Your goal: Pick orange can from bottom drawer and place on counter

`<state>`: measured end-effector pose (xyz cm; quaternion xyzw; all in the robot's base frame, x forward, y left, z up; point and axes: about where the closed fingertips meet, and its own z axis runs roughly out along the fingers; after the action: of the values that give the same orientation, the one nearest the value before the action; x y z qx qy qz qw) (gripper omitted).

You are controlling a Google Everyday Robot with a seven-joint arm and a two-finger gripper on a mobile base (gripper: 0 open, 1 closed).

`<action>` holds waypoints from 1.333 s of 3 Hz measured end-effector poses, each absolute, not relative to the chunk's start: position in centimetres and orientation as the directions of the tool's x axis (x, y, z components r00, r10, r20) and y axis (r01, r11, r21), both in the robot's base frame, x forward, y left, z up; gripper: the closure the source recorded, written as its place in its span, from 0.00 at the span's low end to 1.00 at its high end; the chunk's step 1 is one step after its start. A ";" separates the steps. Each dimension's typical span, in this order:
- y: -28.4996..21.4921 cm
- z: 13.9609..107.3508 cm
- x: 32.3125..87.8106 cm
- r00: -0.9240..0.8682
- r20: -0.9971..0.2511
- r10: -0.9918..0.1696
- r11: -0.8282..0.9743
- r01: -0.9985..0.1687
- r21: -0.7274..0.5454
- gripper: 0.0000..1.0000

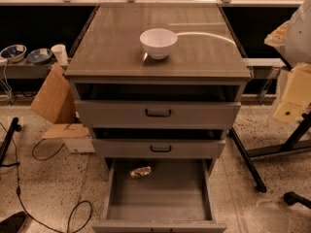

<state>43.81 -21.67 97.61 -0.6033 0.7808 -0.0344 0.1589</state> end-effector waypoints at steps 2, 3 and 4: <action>-20.4 96.8 43.8 -0.176 -0.201 -0.964 0.223 -0.944 -0.242 0.00; -17.8 94.5 43.7 -0.089 -0.186 -0.978 0.131 -0.964 -0.230 0.00; -14.9 90.8 43.6 -0.016 -0.175 -0.984 0.053 -0.977 -0.208 0.00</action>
Offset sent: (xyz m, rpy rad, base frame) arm 0.0002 0.0311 -0.0279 -0.0146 0.0362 0.1326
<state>43.56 -14.89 90.78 -0.6878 0.7128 -0.0142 0.1366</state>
